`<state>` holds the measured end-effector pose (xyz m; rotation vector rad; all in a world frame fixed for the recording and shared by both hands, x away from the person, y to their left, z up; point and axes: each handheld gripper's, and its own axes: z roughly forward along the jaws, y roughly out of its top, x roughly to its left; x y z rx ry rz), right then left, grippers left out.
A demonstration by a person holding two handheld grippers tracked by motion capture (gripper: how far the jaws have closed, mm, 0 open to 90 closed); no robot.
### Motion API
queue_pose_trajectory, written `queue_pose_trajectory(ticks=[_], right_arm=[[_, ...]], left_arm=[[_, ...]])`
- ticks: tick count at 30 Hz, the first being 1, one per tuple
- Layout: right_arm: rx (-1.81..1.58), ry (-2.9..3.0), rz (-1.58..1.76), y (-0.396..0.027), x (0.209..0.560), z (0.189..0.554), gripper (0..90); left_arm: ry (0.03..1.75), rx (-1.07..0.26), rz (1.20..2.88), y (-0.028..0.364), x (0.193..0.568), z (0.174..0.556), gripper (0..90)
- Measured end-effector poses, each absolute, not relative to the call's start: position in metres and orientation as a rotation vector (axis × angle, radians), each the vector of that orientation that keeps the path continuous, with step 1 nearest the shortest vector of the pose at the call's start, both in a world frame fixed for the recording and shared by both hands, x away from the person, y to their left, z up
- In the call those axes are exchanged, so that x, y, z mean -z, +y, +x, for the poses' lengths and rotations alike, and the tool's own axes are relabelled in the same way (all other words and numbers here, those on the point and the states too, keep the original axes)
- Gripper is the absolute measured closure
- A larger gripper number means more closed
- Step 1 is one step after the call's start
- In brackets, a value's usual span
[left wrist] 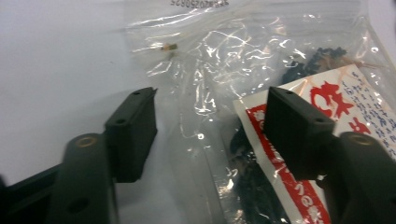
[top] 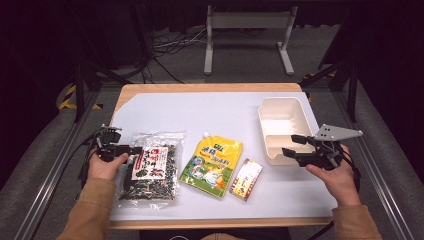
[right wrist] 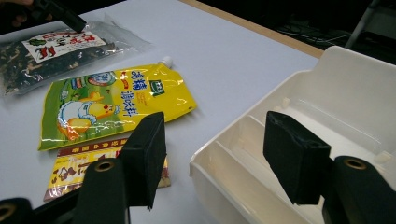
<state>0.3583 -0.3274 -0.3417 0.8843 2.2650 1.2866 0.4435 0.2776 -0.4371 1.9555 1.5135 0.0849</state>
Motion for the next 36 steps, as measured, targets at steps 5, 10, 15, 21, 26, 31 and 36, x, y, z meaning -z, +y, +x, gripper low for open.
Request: queue_pose_trajectory(ticks=[5,10,15,21,26,31,36], right_arm=[[-1.283,2.261,0.890,-0.328,0.341,0.358,39.3],[-1.311,2.244,0.904,-0.332,0.338,0.357,39.3],[-1.311,2.248,0.903,-0.331,0.339,0.357,39.3],[-1.308,2.253,0.903,-0.329,0.339,0.357,39.3],[-1.309,2.252,0.907,-0.330,0.339,0.358,39.4],[-1.309,2.252,0.908,-0.330,0.339,0.358,39.5],[-1.307,2.252,0.906,-0.330,0.339,0.358,39.7]], left_arm=[[1.529,-0.122,1.984,0.271,0.436,0.442,46.3],[1.552,-0.164,1.999,0.267,0.435,0.440,53.5],[1.584,-0.184,2.001,0.263,0.434,0.440,61.0],[1.614,-0.161,1.966,0.265,0.435,0.441,75.0],[1.614,-0.120,1.929,0.268,0.436,0.441,80.0],[1.596,-0.107,1.899,0.269,0.435,0.439,85.1],[1.577,-0.130,1.892,0.268,0.430,0.436,86.4]])
